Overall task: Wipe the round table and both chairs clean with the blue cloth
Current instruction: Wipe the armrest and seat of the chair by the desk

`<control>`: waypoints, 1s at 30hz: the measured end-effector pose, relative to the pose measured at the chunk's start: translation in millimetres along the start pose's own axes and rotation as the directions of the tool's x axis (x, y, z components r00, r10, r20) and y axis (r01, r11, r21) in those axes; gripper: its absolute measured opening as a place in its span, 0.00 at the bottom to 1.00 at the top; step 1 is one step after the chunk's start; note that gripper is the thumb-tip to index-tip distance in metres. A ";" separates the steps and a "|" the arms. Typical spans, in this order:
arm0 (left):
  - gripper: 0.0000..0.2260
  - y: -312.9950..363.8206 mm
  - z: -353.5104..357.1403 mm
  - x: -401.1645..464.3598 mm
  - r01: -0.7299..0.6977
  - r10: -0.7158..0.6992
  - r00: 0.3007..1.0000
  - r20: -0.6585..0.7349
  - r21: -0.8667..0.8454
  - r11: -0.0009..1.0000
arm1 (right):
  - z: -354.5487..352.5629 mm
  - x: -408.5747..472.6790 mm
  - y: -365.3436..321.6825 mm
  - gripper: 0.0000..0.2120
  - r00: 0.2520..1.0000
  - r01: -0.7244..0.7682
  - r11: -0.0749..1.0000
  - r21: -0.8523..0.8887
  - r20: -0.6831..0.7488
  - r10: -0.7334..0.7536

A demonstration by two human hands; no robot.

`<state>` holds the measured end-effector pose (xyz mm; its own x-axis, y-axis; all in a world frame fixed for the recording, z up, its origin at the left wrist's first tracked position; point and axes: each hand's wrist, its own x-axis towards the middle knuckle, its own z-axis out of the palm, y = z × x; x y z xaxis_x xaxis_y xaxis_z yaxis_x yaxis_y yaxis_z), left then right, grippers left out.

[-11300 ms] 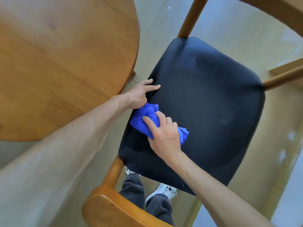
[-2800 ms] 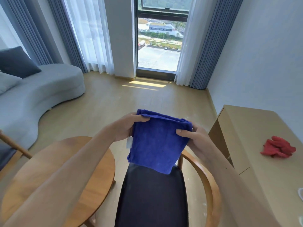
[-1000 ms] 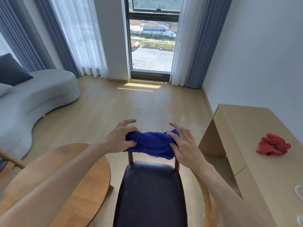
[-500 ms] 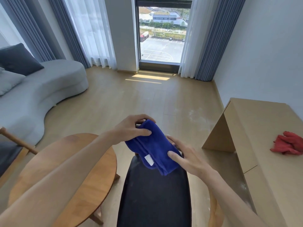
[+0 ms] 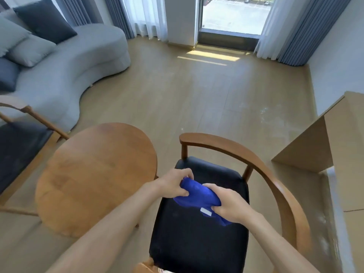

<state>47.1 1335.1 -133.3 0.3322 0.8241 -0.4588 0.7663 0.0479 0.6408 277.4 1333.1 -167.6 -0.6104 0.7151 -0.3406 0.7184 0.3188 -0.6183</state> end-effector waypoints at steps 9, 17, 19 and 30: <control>0.18 -122.6 65.5 137.0 0.008 0.141 0.892 -0.431 0.326 0.945 | 81.5 154.1 92.1 0.32 0.933 -0.082 0.913 -0.400 -0.353 -0.071; 0.35 -247.2 128.3 191.5 0.163 -0.137 0.987 -0.088 0.568 0.807 | 168.0 239.1 155.7 0.33 0.998 -0.059 0.812 -0.581 -0.020 0.058; 0.33 -253.5 131.7 193.1 0.132 -0.073 0.986 -0.147 0.444 0.886 | 162.0 246.8 157.6 0.25 0.990 -0.008 0.844 -0.536 -0.122 -0.068; 0.27 -309.3 177.5 153.8 0.520 -0.530 0.804 -0.269 -0.115 0.847 | 166.0 307.7 183.1 0.40 0.998 0.013 0.853 -0.521 -0.046 -0.043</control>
<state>-41.2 1346.8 -511.3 -0.2867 0.7891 -0.5433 0.7584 0.5334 0.3746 165.7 1508.2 -503.2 -0.6249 0.7284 -0.2809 0.7790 0.6055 -0.1630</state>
